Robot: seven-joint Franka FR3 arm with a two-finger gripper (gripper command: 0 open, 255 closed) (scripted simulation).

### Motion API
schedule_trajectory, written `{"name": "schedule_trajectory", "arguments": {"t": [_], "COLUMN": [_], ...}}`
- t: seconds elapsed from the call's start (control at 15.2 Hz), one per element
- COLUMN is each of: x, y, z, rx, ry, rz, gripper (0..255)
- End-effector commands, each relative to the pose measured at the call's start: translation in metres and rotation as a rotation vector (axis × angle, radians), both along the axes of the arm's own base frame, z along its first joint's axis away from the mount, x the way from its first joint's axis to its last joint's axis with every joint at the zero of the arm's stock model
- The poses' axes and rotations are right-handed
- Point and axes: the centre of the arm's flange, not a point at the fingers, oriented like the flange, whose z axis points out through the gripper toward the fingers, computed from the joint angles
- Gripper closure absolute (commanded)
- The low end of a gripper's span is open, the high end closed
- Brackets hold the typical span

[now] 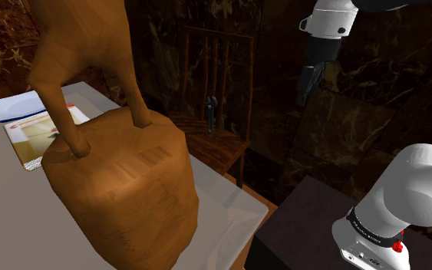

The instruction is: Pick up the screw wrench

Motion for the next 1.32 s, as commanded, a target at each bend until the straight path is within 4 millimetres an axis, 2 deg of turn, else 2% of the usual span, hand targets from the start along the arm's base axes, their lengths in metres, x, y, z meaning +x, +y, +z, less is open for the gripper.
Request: {"name": "schedule_trajectory", "arguments": {"t": [0.0, 0.66, 1.25], "x": [0.0, 0.105, 0.204], "y": [0.0, 0.008, 0.018], "z": [0.0, -0.054, -0.094], "rx": [0.0, -0.01, -0.019], "ry": [0.0, -0.099, -0.188], "rz": [0.0, 0.024, 0.045], "gripper": [0, 0, 0]}}
